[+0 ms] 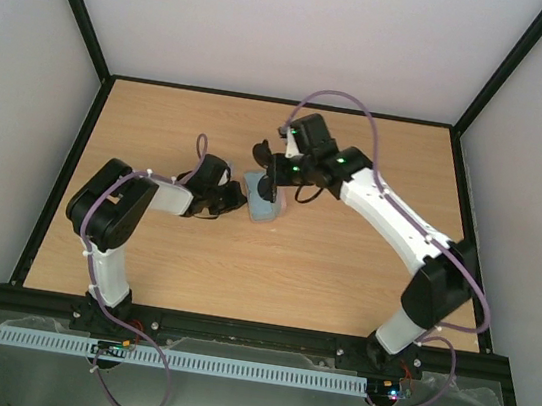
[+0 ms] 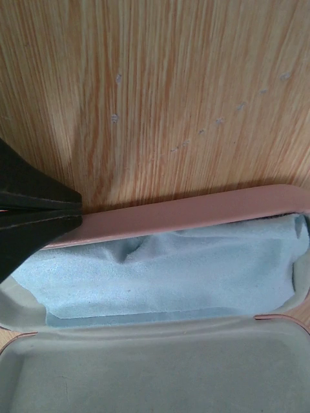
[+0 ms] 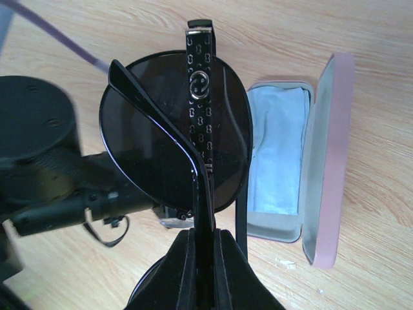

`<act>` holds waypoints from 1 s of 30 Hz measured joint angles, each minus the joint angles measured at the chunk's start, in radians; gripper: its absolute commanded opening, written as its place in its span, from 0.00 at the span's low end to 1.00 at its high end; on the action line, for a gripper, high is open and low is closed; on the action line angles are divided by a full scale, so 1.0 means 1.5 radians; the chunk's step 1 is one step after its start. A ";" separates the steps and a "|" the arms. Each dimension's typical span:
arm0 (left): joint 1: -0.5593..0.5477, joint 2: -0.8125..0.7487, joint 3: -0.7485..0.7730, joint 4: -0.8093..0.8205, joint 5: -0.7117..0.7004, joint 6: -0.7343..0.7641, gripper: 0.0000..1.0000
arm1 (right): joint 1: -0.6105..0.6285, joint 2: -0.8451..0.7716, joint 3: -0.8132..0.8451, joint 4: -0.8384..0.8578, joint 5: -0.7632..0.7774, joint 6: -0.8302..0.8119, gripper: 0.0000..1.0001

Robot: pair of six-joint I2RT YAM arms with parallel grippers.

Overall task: Organize the sunglasses
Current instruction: Adjust the sunglasses case at the center of the board, then place the sunglasses in the sunglasses case.

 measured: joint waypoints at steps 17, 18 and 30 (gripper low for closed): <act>0.051 -0.072 -0.090 0.010 0.016 0.002 0.04 | 0.054 0.272 0.186 -0.106 0.168 0.024 0.01; 0.054 -0.078 -0.093 0.006 0.017 0.003 0.05 | 0.056 0.282 0.186 -0.107 0.175 0.021 0.01; 0.071 -0.114 -0.101 -0.003 0.032 0.003 0.05 | 0.061 0.305 0.151 -0.086 0.234 -0.025 0.01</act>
